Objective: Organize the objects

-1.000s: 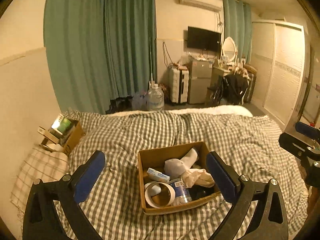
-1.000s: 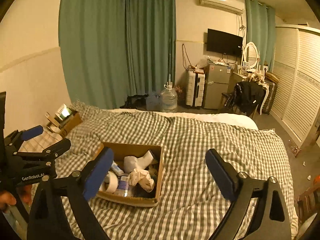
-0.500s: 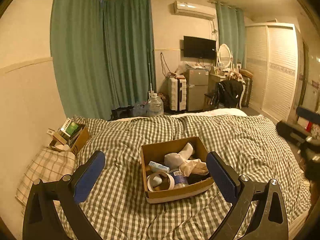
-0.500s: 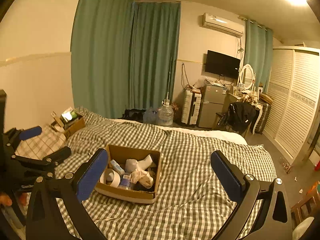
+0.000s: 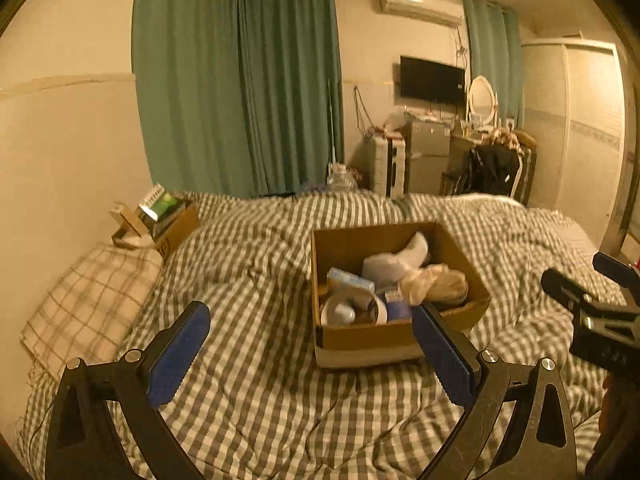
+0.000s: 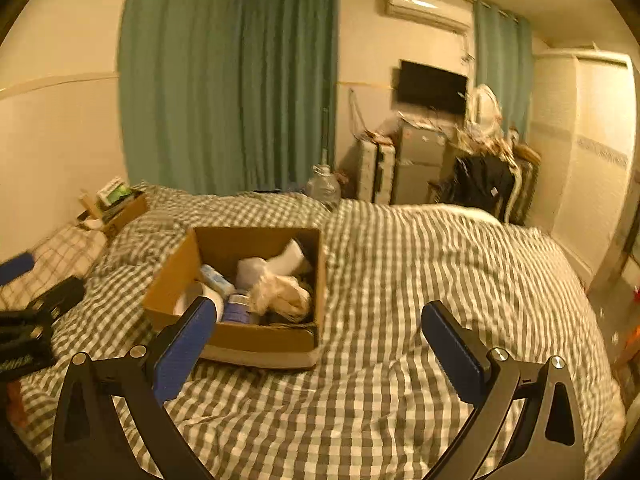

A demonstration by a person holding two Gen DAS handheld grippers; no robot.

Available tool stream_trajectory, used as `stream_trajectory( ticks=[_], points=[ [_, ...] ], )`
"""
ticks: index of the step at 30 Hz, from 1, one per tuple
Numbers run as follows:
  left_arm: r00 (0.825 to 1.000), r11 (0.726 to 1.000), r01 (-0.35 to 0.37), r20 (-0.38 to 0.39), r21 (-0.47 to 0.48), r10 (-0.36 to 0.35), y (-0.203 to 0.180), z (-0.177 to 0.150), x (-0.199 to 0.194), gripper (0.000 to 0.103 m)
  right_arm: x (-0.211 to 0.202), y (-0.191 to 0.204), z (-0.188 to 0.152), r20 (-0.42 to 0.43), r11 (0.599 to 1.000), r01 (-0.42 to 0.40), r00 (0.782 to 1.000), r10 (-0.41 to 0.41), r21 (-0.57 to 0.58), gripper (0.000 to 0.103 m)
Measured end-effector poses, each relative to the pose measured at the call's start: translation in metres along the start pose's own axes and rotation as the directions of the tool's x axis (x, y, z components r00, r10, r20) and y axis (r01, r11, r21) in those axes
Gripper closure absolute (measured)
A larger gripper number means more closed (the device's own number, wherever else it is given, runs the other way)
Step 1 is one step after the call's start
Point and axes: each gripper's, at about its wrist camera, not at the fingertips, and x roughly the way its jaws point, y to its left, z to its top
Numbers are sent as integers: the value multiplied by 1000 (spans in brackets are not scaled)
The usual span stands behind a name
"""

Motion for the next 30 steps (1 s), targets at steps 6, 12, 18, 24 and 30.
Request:
stream_trajectory(
  ticks=[6,12,18,24,30],
  points=[
    [1000,1000,10,-6,6,-10,-6,-6,2,0,13,-5,-8,-32,1000,13,999,-13,18,0],
    [1000,1000,16,-16,6,-16,-12,-8,-1,0,6,4,-6,-13,1000,10,1000,-10,-22,0],
    [1000,1000,16,-15,7,-16,-15,-8,-6,0,-2,8,-3,9,999,16,1000,-16,-42,0],
    [1000,1000,13,-17,14,-13,-18,-8,-6,0,-5,8,-2,18,999,19,1000,-18,-43,0],
    [1000,1000,12,-27,12,-11,-16,-9,-4,0,-4,8,-3,13,999,20,1000,-20,-46,0]
  ],
)
